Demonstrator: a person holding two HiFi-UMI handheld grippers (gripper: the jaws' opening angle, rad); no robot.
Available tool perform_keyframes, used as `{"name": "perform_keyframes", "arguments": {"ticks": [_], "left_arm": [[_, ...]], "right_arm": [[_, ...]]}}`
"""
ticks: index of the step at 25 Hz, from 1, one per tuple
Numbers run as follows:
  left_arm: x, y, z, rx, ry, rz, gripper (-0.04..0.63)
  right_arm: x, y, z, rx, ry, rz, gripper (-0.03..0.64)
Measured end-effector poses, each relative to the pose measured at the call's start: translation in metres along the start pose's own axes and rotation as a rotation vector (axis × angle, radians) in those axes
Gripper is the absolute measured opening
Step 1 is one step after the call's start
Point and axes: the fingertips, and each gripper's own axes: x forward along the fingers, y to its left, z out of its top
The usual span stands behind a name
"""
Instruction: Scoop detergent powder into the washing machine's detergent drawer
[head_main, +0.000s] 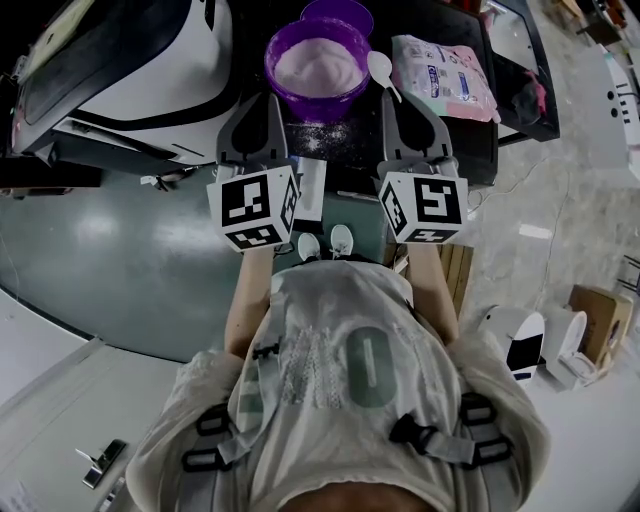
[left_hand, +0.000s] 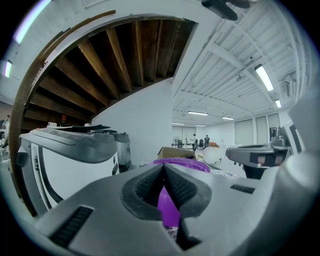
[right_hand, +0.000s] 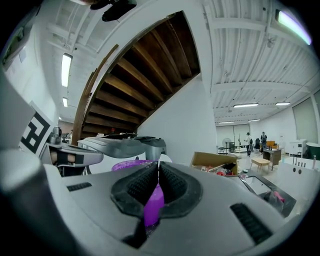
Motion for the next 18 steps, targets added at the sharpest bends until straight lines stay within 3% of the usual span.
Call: {"name": "perform_keyframes", "arguments": {"ticks": [12,18], "left_arm": [[0.038,0.040,0.040,-0.017,0.011,0.057,0.020],[0.042,0.055,0.039,-0.017,0.028,0.091,0.020]], "right_arm": [[0.060,-0.005,0.046,-0.070,0.005,0.062,0.011],[0.079,0.010,0.044,-0.091,0.039,0.130,0.011]]}}
